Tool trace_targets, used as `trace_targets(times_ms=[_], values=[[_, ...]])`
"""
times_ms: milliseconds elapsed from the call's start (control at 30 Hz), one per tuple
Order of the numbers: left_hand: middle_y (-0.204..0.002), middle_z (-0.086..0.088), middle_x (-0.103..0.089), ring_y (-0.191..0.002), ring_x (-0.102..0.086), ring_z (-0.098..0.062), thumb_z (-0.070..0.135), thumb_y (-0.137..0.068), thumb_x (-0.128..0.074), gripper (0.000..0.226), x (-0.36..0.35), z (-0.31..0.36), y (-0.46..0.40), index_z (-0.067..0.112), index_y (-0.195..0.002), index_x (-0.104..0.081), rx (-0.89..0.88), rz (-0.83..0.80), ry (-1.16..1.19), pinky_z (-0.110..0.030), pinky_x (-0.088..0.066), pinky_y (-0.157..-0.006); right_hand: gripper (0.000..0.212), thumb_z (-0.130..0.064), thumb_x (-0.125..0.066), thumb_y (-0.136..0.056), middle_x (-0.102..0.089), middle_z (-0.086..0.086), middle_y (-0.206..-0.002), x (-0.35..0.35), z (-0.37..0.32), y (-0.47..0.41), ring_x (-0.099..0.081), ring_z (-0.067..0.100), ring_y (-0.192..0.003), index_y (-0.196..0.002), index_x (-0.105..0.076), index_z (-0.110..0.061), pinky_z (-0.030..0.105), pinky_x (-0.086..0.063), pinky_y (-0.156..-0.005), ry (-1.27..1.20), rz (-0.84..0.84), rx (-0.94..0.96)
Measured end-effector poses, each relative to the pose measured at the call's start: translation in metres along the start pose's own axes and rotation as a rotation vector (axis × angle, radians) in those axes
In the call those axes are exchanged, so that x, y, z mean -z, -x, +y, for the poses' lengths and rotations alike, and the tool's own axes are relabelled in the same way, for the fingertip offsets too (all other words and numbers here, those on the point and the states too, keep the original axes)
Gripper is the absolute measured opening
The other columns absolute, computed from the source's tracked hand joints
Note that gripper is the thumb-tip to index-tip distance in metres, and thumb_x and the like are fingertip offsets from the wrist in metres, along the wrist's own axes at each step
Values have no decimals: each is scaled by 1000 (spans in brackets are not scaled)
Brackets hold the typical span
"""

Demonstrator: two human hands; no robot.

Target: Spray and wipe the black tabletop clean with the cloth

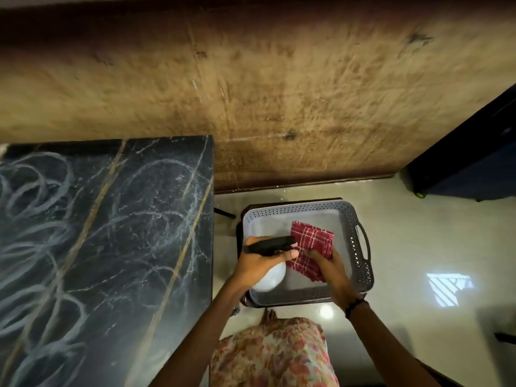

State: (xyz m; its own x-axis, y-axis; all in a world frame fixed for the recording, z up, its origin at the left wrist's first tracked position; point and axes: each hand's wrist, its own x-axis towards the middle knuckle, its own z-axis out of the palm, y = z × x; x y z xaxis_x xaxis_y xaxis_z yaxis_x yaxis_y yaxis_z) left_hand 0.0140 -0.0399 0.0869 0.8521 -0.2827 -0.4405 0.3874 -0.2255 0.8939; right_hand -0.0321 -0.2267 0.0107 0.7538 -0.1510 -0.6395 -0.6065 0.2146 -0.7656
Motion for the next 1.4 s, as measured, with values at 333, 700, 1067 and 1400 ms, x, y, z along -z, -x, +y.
trace_targets(times_ms=[333,700,1067,1400], values=[[-91,-13,-63,-76,-53,-16,62,-44,-83,81,87,75,149,14,-108,-67,-8,671,403,-22,-43,-67,68,-46,-85,-60,-67,20,-115,-196,-20,119,-62,41,-105,-118,-64,-16,56,-48,-94,-489,-266,-196],[-70,19,-67,-65,-58,23,6,-81,-69,26,276,36,308,27,-93,-60,-91,385,123,-1,-43,-67,56,-27,-75,-81,-56,21,-131,-409,48,213,-54,38,-121,-129,-57,-6,51,-45,-100,-642,-640,-344],[-45,7,-57,-42,-48,1,-5,-86,-59,21,447,-94,431,11,-74,-62,6,739,139,-12,-40,-50,39,-14,-71,-84,-72,11,-103,-585,134,276,-70,28,-92,-122,-61,-16,41,-57,-83,192,-448,-223],[-49,-3,-43,-37,-33,-7,-9,-82,-59,14,509,-191,475,3,-87,-65,156,794,56,-19,-32,-41,11,-17,-60,-94,-69,8,-105,-661,156,253,-66,24,-96,-105,-60,-21,46,-55,-87,516,-500,-2]])
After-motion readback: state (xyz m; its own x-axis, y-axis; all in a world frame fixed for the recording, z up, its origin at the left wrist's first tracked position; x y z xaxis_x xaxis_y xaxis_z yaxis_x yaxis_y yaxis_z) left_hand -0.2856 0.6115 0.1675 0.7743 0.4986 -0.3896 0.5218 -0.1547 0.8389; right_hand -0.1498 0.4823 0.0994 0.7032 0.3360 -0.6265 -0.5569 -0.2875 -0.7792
